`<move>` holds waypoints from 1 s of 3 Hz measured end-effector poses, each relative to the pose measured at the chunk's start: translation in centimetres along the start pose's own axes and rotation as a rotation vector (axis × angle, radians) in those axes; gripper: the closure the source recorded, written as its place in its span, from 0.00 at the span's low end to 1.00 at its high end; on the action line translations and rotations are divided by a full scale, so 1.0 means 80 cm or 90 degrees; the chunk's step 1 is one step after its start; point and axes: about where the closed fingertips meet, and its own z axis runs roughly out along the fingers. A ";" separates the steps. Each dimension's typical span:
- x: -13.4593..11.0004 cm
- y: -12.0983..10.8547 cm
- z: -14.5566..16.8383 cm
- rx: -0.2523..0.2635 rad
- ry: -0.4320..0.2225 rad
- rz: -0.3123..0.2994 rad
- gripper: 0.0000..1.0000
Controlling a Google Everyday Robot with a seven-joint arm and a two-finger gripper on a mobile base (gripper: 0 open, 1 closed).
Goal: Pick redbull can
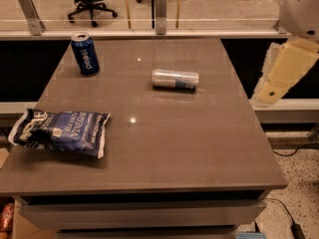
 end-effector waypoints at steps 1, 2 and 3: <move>-0.003 -0.008 0.039 -0.027 -0.012 -0.013 0.00; -0.015 -0.018 0.082 -0.052 -0.030 -0.031 0.00; -0.023 -0.029 0.125 -0.081 -0.040 -0.043 0.00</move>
Offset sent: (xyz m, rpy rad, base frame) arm 0.0816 0.0391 -0.0779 0.0434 0.1036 0.1455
